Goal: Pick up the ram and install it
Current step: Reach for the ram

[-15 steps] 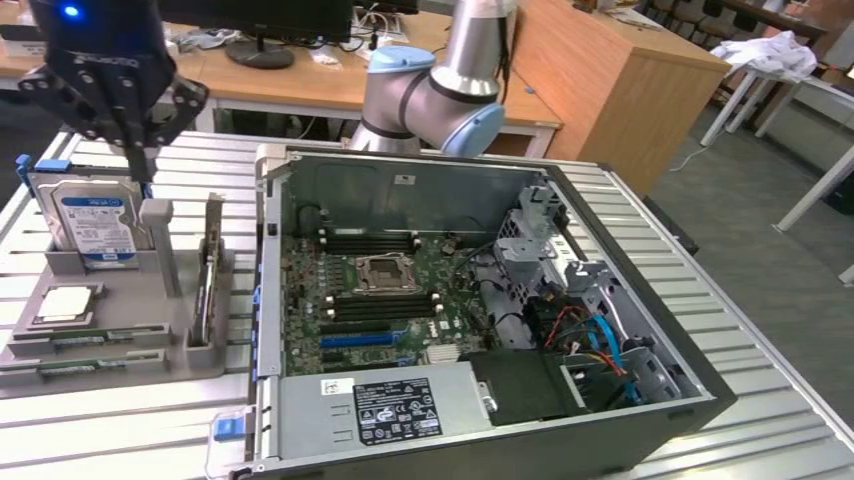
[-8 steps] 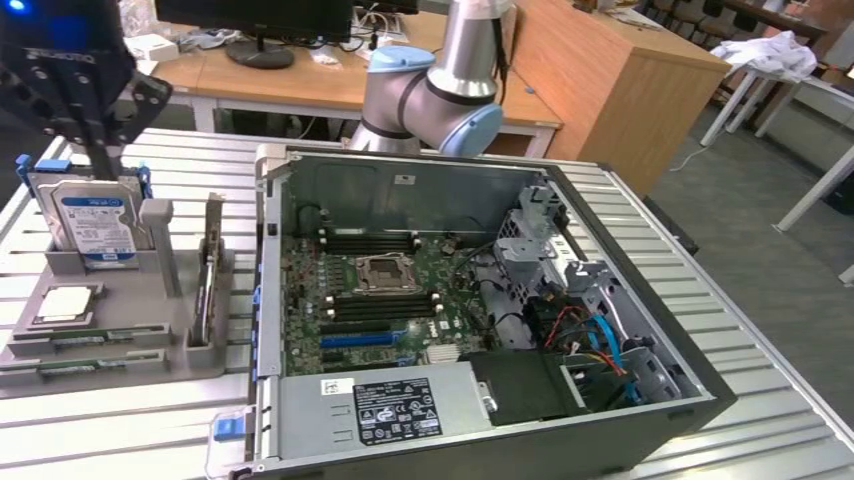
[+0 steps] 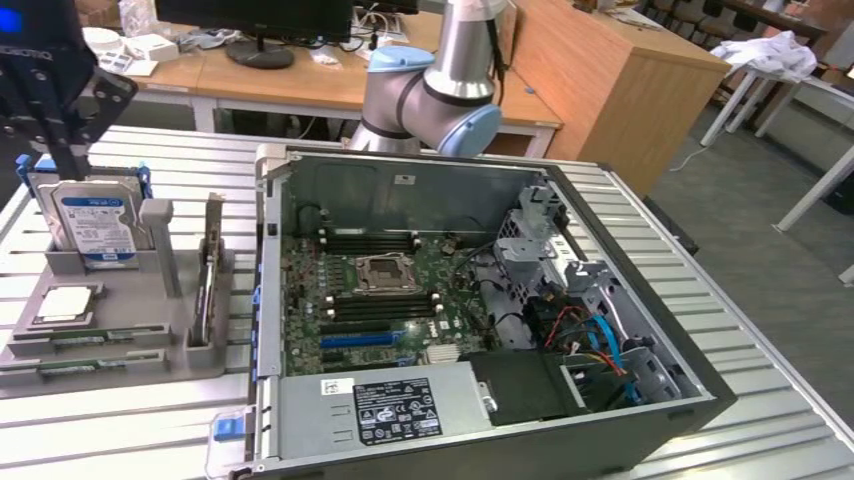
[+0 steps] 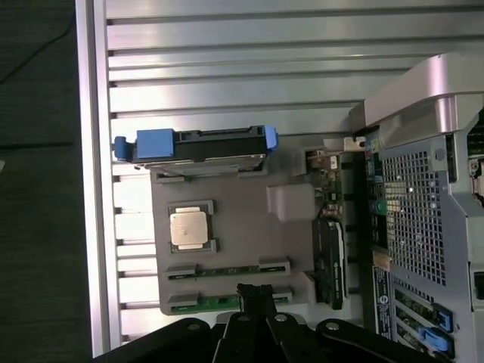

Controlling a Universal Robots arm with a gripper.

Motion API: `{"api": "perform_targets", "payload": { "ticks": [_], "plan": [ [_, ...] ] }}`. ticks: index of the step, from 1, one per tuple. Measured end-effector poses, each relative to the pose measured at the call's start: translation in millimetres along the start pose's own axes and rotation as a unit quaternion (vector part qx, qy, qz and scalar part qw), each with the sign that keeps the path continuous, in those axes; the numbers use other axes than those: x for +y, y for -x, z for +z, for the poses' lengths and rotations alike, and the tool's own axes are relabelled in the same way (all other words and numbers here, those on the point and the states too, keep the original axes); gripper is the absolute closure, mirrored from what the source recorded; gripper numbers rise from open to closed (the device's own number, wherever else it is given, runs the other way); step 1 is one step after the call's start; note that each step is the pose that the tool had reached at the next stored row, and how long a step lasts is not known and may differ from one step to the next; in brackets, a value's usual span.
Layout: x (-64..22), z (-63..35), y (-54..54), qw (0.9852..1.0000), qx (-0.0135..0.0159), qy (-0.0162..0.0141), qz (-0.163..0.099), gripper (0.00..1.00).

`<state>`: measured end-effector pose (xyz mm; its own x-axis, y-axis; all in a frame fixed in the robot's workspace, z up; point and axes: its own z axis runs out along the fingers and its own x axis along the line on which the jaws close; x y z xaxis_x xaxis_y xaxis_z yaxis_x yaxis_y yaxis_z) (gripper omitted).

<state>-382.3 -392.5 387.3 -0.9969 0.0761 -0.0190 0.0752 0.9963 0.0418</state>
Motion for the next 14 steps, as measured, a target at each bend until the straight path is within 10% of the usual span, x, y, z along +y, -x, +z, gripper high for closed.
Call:
{"api": "perform_targets", "payload": {
  "ticks": [14],
  "plan": [
    [-0.5,0.4,-9.5,1.0,0.0004,0.0,0.0,0.89]
  ]
}}
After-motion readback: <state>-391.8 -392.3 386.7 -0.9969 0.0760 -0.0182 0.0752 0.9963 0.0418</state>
